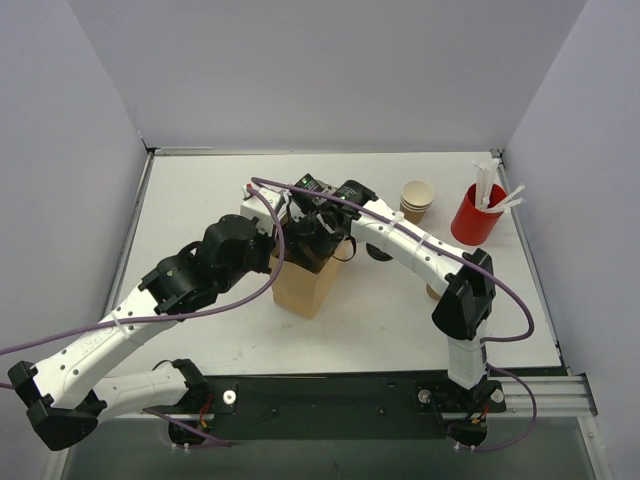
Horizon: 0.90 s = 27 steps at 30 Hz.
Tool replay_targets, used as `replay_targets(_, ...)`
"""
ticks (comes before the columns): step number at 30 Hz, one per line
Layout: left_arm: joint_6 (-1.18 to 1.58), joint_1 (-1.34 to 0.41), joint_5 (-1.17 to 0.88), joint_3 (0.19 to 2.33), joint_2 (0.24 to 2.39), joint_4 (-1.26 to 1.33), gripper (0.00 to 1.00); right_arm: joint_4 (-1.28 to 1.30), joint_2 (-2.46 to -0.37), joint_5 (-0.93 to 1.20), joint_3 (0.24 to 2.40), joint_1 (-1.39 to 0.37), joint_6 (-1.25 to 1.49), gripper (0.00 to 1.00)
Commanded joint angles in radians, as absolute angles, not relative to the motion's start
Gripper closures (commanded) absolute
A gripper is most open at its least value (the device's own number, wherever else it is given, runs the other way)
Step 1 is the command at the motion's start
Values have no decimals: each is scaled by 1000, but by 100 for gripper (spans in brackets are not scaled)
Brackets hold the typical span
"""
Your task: Pack the takeout coffee
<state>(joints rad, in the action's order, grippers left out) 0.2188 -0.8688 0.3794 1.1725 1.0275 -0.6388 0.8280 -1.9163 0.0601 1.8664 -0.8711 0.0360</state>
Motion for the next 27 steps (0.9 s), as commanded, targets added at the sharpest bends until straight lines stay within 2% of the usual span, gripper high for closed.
replay_targets(1,270,-876,379,1183,1029,-606,100,839,-1845,71,1911,-870,51,14)
replay_targets(10,356,-874,400,1193,1049,-627,100,828,-1813,38,1931,-873,60,13)
replay_targets(27,337,-874,393,1174,1019,-614,100,762,-1753,44,1901,-874,55,10)
